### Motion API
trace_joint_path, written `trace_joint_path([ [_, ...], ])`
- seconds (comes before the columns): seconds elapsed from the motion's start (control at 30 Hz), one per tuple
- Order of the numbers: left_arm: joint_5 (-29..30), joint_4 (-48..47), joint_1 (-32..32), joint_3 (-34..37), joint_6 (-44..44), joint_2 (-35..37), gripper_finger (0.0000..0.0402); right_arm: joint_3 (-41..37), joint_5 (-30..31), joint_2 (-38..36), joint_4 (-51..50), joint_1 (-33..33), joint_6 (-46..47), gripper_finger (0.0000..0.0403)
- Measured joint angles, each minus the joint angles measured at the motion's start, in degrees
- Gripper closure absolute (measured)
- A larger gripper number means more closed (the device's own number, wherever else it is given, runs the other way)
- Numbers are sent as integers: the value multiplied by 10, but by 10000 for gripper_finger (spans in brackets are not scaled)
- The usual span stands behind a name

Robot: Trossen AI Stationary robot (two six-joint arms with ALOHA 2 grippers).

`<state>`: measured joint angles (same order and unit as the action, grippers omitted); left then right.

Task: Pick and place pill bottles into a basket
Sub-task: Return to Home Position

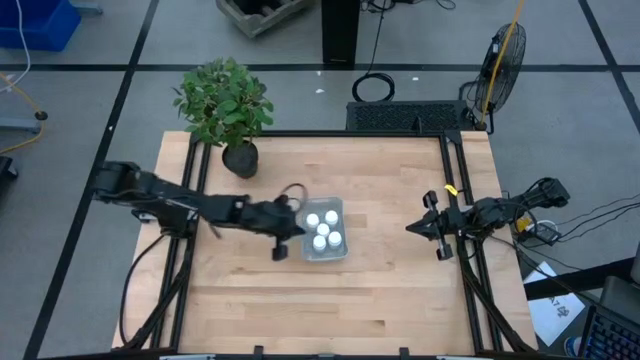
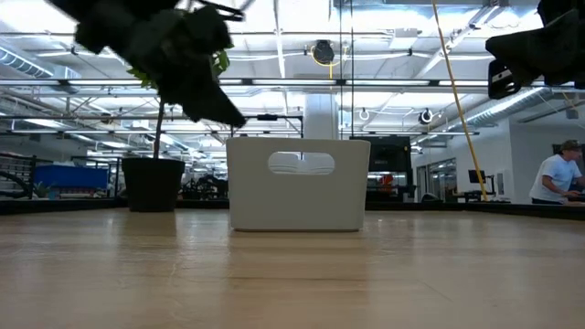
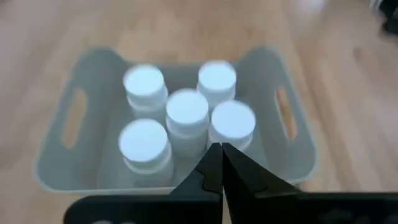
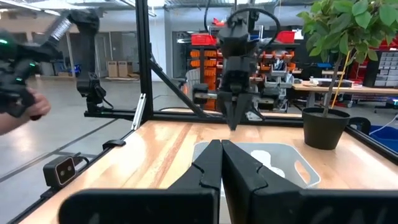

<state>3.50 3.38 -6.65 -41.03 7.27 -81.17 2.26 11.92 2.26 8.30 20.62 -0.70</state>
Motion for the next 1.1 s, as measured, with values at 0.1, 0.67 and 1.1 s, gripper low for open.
trace_joint_path([
  [0.1,18,73,-8,80,2,68,389,0,0,0,1,0,0,403],
  [0.67,73,177,-33,346,-32,467,344,0,0,5,0,0,0,403],
  [1.1,116,67,-32,405,-39,696,344,0,0,5,1,0,0,403],
])
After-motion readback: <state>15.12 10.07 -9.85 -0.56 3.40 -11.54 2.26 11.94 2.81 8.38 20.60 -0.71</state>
